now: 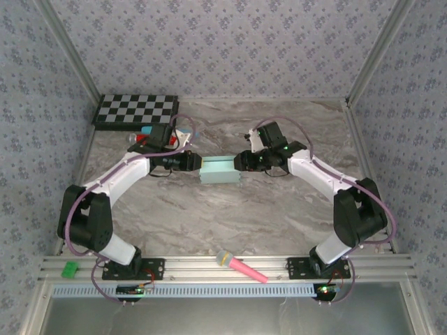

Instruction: Fold the paper box

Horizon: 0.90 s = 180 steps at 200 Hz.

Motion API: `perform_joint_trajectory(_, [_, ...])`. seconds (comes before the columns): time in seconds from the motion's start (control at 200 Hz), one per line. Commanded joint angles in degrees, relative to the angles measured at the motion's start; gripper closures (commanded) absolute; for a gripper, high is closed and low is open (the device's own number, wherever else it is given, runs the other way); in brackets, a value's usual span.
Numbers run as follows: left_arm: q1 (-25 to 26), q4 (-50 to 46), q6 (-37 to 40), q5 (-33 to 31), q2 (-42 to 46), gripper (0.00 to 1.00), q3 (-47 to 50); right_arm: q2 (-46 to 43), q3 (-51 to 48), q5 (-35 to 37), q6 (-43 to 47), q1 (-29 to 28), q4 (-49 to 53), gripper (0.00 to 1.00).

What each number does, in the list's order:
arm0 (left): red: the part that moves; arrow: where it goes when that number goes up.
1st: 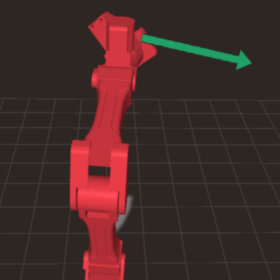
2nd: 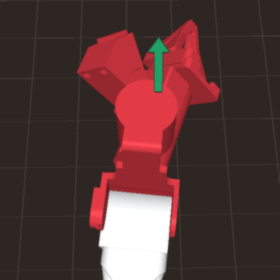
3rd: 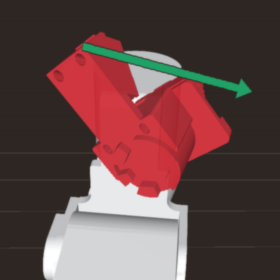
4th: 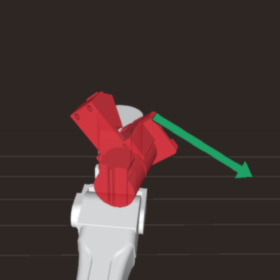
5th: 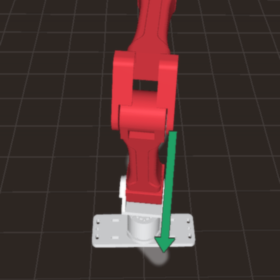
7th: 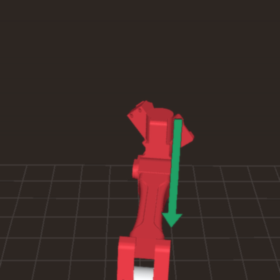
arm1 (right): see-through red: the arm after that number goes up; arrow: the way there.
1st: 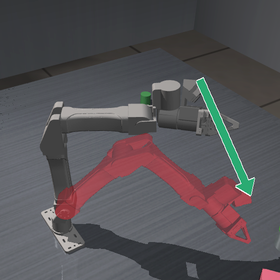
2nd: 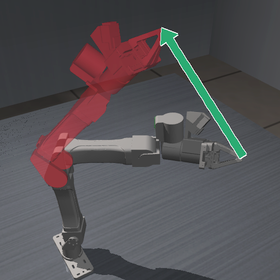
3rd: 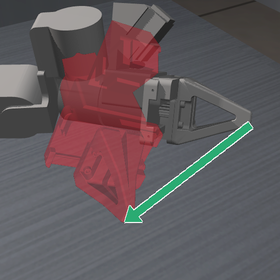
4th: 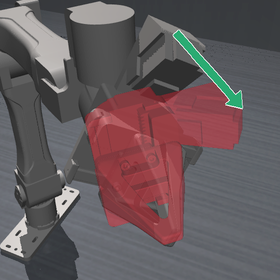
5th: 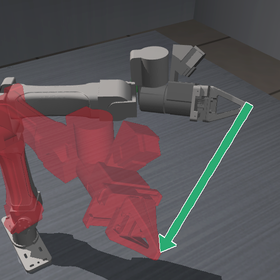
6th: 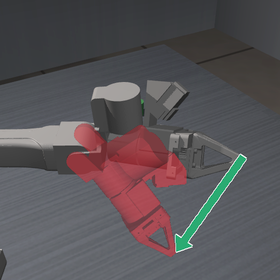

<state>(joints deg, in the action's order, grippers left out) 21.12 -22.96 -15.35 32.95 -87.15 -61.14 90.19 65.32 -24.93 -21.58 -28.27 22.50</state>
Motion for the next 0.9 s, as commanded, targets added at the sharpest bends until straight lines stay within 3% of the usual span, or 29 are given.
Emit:
perform_joint_trajectory(0.0, [0.8,-1.0,0.0,0.6,-0.7,0.71,-2.1,0.9,2.1,-1.9,-0.6,-0.7,0.3,0.57])
perform_joint_trajectory(0.595, [1.5,-2.4,0.7,-1.7,-1.5,0.72,-2.3,1.3,2.5,-2.4,-1.1,-1.2,0.2,0.57])
perform_joint_trajectory(0.895, [1.7,-3.2,1.2,-2.4,-1.4,0.72,-2.3,1.9,1.7,0.9,0.0,-1.4,2.7,0.6])
